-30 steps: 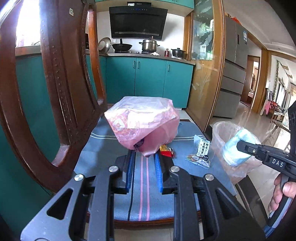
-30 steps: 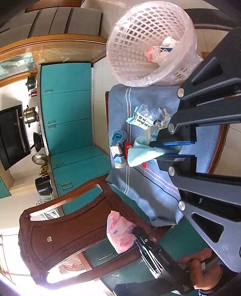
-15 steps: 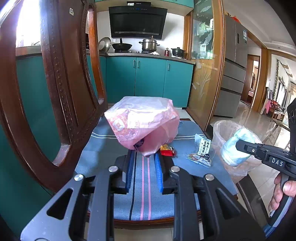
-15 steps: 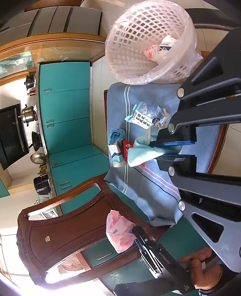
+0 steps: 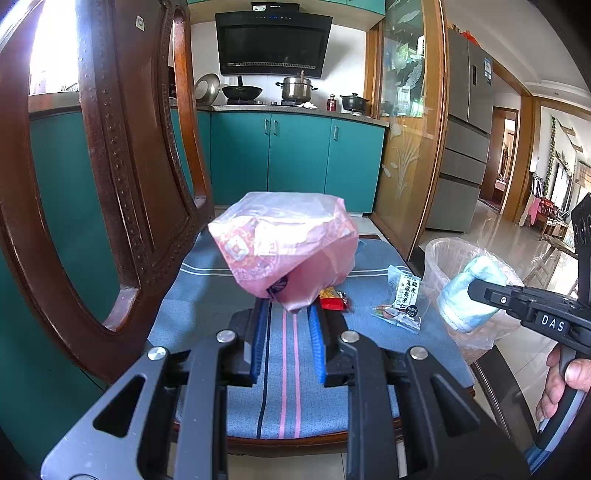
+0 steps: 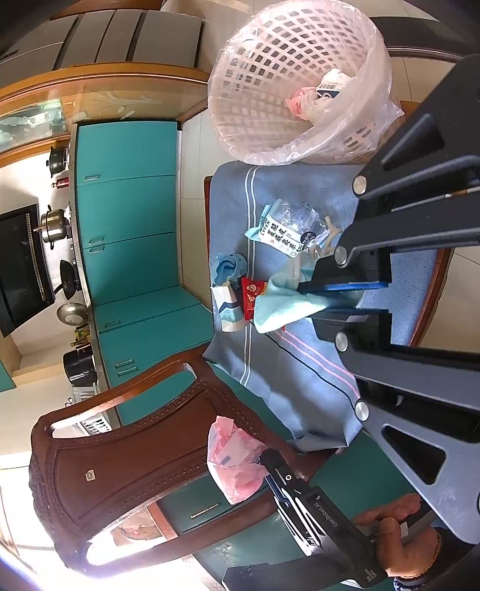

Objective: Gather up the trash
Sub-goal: 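Carry the light blue cloth into the wastebasket and open the right tool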

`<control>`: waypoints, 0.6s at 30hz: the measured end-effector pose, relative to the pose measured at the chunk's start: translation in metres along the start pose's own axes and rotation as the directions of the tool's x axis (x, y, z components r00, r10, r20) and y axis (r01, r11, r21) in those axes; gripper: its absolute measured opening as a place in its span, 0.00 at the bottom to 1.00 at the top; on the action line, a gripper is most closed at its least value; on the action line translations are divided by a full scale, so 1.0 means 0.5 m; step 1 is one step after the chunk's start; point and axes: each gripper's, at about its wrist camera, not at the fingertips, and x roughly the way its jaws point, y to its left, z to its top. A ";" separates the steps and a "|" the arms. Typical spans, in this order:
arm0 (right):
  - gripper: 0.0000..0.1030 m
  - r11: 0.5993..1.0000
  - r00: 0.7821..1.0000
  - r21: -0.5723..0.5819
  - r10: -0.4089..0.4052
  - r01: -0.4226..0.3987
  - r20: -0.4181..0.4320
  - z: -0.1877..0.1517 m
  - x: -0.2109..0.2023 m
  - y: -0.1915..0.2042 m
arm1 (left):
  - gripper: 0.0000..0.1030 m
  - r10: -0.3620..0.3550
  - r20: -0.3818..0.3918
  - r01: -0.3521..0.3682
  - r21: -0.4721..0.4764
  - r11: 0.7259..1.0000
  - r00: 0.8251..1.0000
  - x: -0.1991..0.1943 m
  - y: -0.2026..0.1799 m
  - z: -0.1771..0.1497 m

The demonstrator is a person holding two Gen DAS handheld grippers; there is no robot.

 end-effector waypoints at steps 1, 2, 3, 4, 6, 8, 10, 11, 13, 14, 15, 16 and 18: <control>0.07 1.000 1.000 0.001 -0.001 0.001 0.003 0.001 -0.001 -0.001 | 0.22 -0.002 0.000 0.002 0.001 1.000 1.000 -0.001 -0.001 0.000; 0.07 1.000 1.000 0.007 -0.002 0.002 0.014 0.004 -0.005 -0.005 | 0.22 -0.004 0.001 0.004 0.004 1.000 1.000 -0.002 -0.004 0.000; 0.07 1.000 1.000 0.011 -0.003 0.003 0.025 0.008 -0.011 -0.009 | 0.22 -0.007 0.003 0.007 0.007 1.000 1.000 -0.003 -0.007 0.000; 0.07 1.000 0.999 0.020 -0.011 0.010 0.049 0.018 -0.022 -0.021 | 0.22 -0.010 0.005 0.010 0.010 1.000 1.000 -0.004 -0.011 0.001; 0.07 0.998 0.995 0.050 -0.038 0.033 0.096 0.035 -0.045 -0.051 | 0.22 -0.017 0.005 0.017 0.019 1.000 1.000 -0.003 -0.018 -0.002; 0.07 0.991 0.987 0.117 -0.082 0.066 0.141 0.058 -0.070 -0.110 | 0.22 -0.029 0.006 0.029 0.033 0.999 1.000 -0.002 -0.029 -0.005; 0.09 0.977 0.975 0.184 -0.142 0.110 0.171 0.070 -0.083 -0.172 | 0.22 -0.038 0.006 0.038 0.051 0.998 0.999 0.001 -0.043 -0.009; 0.11 0.971 0.970 0.202 -0.165 0.128 0.178 0.071 -0.085 -0.192 | 0.22 -0.047 0.001 0.047 0.063 0.997 0.999 0.004 -0.054 -0.012; 0.61 0.950 0.952 0.255 -0.235 0.183 0.194 0.070 -0.088 -0.249 | 0.22 -0.069 -0.008 0.070 0.084 0.994 0.998 0.010 -0.078 -0.018; 0.79 0.937 0.948 0.284 -0.262 0.205 0.180 0.066 -0.087 -0.268 | 0.22 -0.079 -0.012 0.080 0.094 0.992 0.997 0.013 -0.087 -0.020; 0.89 0.921 0.943 0.319 -0.286 0.222 0.169 0.062 -0.089 -0.286 | 0.22 -0.095 -0.019 0.096 0.108 0.989 0.995 0.016 -0.102 -0.024; 0.89 0.900 0.938 0.377 -0.302 0.220 0.172 0.054 -0.100 -0.306 | 0.22 -0.114 -0.028 0.117 0.117 0.986 0.993 0.018 -0.116 -0.026; 0.89 0.879 0.936 0.443 -0.289 0.175 0.203 0.046 -0.130 -0.327 | 0.22 -0.154 -0.040 0.158 0.135 0.978 0.987 0.025 -0.155 -0.030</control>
